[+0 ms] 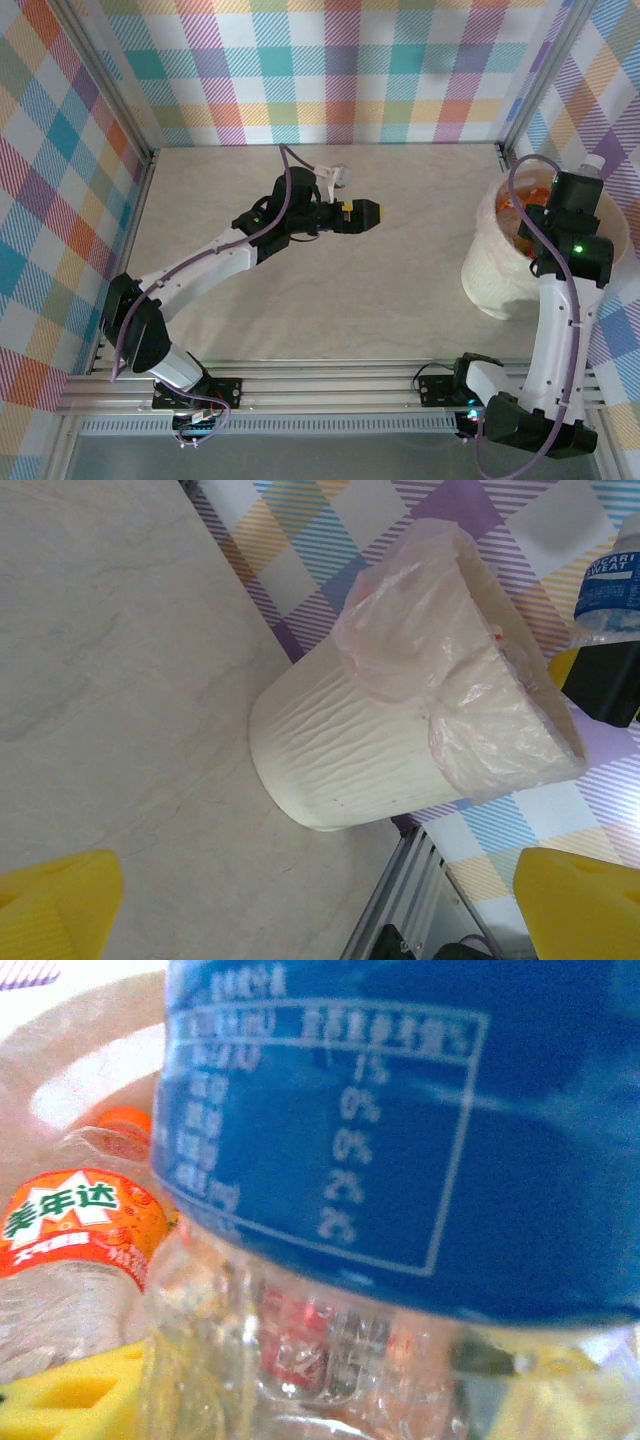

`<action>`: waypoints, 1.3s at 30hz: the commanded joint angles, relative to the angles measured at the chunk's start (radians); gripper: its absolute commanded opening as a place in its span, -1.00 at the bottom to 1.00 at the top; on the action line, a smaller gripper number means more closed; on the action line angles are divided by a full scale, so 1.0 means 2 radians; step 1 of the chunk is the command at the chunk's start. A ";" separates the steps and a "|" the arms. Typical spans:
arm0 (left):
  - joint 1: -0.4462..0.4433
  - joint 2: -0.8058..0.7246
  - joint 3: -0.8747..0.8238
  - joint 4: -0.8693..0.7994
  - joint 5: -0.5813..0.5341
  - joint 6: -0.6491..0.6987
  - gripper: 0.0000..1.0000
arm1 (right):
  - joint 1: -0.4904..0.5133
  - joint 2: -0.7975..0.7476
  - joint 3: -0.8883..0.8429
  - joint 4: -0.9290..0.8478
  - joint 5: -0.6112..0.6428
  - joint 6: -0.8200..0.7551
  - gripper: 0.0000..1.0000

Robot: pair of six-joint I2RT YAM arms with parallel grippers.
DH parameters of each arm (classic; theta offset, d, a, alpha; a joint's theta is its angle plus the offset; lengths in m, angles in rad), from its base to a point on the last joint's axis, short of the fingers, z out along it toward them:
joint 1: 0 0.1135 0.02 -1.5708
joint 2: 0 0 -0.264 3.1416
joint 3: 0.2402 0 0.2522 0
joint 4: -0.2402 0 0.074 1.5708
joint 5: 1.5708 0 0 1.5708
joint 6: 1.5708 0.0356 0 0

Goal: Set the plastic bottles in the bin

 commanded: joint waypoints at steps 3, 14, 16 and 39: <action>-0.006 0.010 0.012 -0.005 -0.014 -0.008 1.00 | -0.004 0.009 0.016 -0.012 0.006 0.011 0.80; -0.005 0.020 0.015 -0.038 -0.056 0.021 1.00 | -0.004 0.009 0.021 -0.017 -0.017 0.049 0.99; -0.004 0.021 0.016 -0.049 -0.075 0.028 1.00 | -0.004 0.008 0.024 -0.013 -0.040 0.059 0.99; 0.053 0.076 0.028 -0.178 -0.263 0.050 1.00 | 0.124 -0.034 -0.013 0.136 -0.401 0.183 0.99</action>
